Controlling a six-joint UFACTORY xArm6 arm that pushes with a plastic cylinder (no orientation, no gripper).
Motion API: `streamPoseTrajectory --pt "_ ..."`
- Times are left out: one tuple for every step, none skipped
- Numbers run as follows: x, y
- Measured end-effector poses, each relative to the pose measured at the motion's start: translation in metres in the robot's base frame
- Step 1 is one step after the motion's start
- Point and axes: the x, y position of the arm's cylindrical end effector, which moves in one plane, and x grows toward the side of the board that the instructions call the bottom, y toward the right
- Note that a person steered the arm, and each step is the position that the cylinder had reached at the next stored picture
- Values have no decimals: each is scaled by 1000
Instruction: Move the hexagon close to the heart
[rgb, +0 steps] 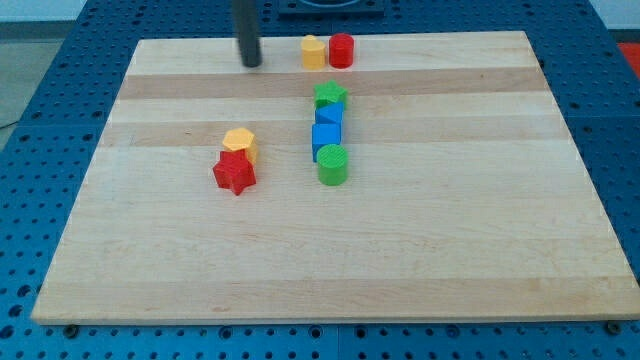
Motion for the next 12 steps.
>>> streamPoseTrajectory --pt "73 -46" --pt "154 -58" --pt "229 -58" --pt "256 -25" --pt "247 1" --pt "217 7" --pt "183 7" --pt "197 7" --pt "218 20" --pt "194 33" --pt "146 19" --pt "137 9"
